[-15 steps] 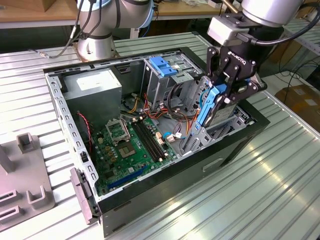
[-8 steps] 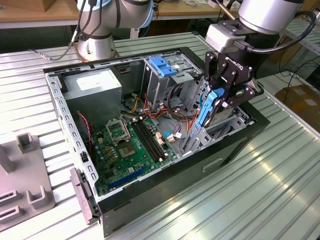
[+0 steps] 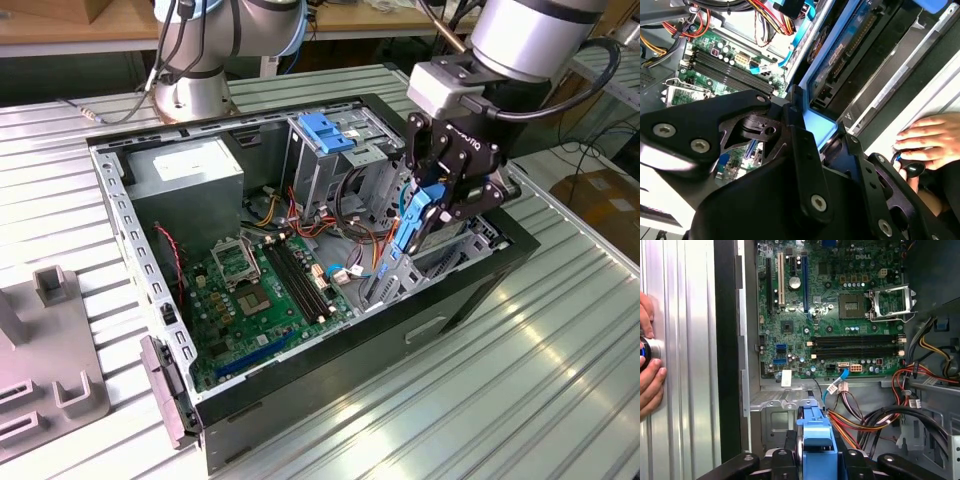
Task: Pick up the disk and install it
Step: 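Insert the disk into the insertion slot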
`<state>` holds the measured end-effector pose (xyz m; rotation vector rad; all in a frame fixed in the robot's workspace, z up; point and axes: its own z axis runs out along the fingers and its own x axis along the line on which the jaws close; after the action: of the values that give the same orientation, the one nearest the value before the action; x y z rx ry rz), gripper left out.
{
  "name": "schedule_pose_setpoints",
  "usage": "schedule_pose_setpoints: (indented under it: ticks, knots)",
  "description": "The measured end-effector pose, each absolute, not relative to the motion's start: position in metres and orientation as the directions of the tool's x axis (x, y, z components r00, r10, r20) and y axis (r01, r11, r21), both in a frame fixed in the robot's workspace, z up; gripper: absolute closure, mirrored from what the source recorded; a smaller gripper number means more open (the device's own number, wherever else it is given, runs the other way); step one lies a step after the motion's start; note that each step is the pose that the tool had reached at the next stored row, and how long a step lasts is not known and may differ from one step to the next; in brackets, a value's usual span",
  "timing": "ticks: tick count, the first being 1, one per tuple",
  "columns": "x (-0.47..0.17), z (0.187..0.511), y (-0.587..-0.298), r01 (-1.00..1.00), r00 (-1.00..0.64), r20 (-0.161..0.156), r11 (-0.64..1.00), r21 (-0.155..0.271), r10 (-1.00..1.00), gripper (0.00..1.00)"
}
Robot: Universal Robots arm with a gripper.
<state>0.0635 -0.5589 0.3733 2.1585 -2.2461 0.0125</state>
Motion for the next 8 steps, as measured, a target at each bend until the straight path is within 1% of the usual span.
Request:
schedule_pose_setpoints:
  ticks: [8]
  knots:
    - [0.064, 0.361, -0.561, -0.999, -0.04, 0.025, 0.041, 0.015, -0.999, 0.63]
